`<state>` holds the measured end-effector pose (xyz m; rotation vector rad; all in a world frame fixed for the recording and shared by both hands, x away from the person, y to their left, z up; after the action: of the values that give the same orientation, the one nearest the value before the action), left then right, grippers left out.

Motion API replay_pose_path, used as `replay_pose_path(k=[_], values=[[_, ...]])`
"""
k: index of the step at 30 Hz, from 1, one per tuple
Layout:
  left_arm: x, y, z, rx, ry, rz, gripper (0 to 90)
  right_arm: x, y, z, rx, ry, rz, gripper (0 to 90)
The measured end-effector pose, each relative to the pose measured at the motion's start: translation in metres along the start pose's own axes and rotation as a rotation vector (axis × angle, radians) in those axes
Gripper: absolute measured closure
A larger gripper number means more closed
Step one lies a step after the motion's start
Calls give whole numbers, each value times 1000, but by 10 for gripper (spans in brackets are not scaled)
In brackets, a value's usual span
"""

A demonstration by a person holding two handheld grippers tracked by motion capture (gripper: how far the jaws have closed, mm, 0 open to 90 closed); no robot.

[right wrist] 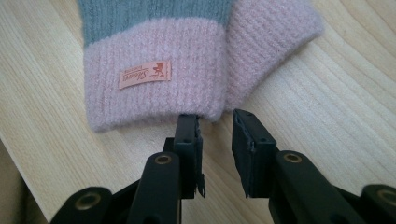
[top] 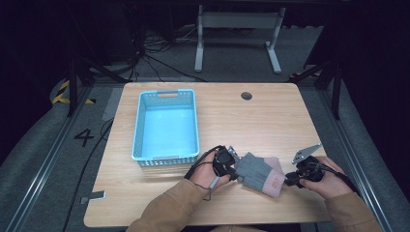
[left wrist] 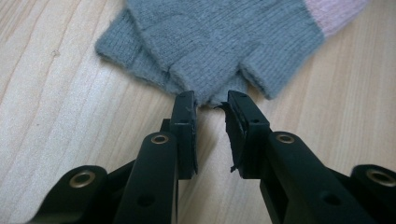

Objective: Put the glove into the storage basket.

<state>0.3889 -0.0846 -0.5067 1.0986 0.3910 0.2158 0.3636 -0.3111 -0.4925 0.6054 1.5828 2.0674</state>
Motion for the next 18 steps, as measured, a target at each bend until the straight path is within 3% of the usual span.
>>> replay_pose_path(k=[8,14,18], values=[[1,-5,2,5,23,-10,747,0,-1,0,0,2,2,734],[0,-5,4,13,12,9,855,1,-3,1,5,8,1,764],[-1,-4,4,17,4,21,884,4,-2,3,12,7,7,831]])
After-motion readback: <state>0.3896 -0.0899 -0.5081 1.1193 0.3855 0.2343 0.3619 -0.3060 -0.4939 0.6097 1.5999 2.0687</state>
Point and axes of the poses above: each handheld gripper's, and its own axes: y roughly backward along the jaws, z roughly out of its top, x roughly to its left, the point moved 8 cm from there along -y, roughly forward along the jaws, and after that the axes turned 10 degrees about x, right-handed, at the moved point
